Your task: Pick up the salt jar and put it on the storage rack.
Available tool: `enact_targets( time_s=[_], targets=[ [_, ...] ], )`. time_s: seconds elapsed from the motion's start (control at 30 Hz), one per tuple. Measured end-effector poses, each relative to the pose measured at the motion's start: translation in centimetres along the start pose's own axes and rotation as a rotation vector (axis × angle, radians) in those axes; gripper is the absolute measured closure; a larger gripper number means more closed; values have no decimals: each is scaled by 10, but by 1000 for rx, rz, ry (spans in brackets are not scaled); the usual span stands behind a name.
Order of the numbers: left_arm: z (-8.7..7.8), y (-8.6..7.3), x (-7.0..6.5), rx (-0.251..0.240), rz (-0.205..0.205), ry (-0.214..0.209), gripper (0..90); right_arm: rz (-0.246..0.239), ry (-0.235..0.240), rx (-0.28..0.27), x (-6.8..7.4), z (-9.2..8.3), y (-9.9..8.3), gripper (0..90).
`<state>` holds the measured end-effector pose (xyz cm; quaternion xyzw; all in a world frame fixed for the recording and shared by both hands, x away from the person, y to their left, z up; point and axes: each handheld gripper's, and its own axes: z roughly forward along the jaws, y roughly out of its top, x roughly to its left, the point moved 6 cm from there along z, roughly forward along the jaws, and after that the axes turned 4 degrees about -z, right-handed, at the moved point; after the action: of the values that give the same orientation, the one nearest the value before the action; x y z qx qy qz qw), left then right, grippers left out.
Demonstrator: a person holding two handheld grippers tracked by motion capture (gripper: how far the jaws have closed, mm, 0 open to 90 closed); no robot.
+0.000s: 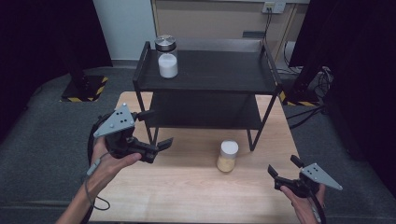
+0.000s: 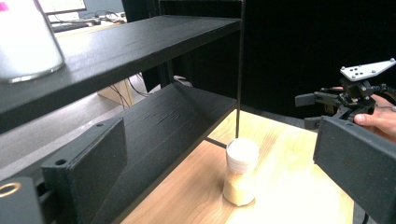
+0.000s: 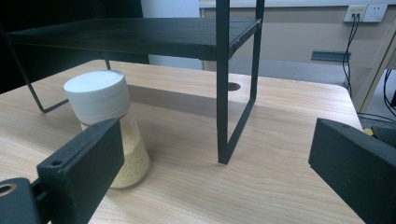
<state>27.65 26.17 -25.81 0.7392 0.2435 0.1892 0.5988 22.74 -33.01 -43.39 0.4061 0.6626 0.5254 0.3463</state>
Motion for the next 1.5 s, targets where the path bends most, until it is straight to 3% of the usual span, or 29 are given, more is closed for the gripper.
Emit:
enact_targets(
  time_s=[0.1, 0.2, 0.37, 0.57, 0.9, 1.03, 1.5],
  targets=[
    [1, -13, -2, 15, 5, 32, 20, -1, 0, 1, 0, 0, 0, 37],
    [2, -25, -1, 23, -17, 56, 19, -1, 3, 4, 1, 1, 0, 38],
    [2, -44, -5, 12, -14, 123, 19, -4, 4, 5, 1, 1, 0, 38],
    [4, -68, -8, 0, -45, 187, 1, -2, 2, 3, 1, 1, 0, 38],
    [-1, -101, -5, -55, -107, 225, 0, -4, 2, 6, 2, 1, 0, 38],
    [-1, -112, -6, -50, -97, 251, 0, -6, 3, 7, 2, 1, 0, 38],
    [-4, -138, -2, -41, -154, 273, 0, -8, 3, 12, 3, 3, 0, 38]
  ],
)
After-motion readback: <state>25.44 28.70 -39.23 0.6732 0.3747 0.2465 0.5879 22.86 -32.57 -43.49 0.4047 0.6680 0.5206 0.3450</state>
